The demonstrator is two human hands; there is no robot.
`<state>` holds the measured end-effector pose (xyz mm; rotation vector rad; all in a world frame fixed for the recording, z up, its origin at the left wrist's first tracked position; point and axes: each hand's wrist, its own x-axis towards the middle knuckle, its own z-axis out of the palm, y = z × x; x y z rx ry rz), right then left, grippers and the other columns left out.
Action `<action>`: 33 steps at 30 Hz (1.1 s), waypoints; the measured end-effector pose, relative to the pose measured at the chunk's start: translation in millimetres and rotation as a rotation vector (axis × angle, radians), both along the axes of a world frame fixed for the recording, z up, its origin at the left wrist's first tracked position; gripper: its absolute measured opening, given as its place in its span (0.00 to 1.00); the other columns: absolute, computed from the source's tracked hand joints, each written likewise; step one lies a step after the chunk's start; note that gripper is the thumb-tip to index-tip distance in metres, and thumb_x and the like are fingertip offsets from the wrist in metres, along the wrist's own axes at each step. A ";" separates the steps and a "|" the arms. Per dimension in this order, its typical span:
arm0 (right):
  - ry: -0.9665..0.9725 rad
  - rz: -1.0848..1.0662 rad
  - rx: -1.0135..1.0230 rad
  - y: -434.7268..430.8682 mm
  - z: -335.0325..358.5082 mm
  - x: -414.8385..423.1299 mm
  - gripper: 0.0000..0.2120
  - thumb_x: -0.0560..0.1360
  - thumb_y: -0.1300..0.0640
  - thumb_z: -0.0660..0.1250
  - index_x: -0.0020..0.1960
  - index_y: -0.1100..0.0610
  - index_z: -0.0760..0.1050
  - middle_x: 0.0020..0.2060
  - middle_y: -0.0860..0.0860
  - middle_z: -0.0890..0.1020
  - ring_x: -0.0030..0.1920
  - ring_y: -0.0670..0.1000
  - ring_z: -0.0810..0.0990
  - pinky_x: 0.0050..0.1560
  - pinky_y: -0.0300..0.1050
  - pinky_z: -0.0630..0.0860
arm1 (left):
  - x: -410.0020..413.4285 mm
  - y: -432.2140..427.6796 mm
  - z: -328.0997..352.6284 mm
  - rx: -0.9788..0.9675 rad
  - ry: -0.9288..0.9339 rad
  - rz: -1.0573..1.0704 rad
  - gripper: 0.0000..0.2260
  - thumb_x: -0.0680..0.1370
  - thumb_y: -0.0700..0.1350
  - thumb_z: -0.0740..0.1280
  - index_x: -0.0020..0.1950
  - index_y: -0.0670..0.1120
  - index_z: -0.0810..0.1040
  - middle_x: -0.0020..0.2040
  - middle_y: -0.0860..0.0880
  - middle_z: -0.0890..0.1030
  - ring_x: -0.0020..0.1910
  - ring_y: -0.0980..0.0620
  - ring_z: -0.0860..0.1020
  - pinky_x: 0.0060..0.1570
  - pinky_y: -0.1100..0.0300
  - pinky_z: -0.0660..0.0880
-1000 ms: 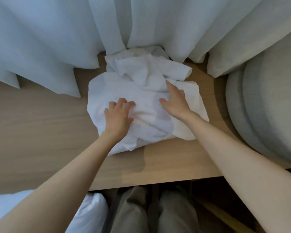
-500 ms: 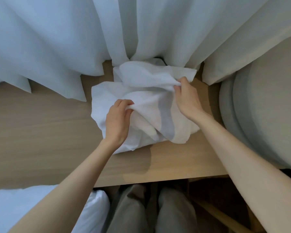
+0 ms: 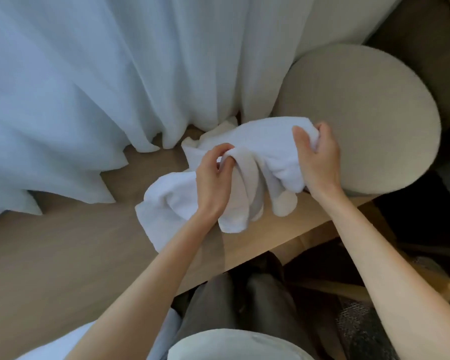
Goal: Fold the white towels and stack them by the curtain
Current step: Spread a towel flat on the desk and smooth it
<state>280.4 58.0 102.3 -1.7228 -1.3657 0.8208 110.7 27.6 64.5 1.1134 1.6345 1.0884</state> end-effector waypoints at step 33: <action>-0.122 -0.507 0.440 -103.5 259.3 369.3 0.09 0.79 0.53 0.63 0.53 0.57 0.79 0.42 0.43 0.80 0.42 0.38 0.76 0.42 0.28 0.68 | 455.0 22.6 230.6 0.116 -0.410 -0.738 0.09 0.79 0.42 0.66 0.56 0.40 0.78 0.49 0.48 0.80 0.46 0.57 0.76 0.46 0.68 0.73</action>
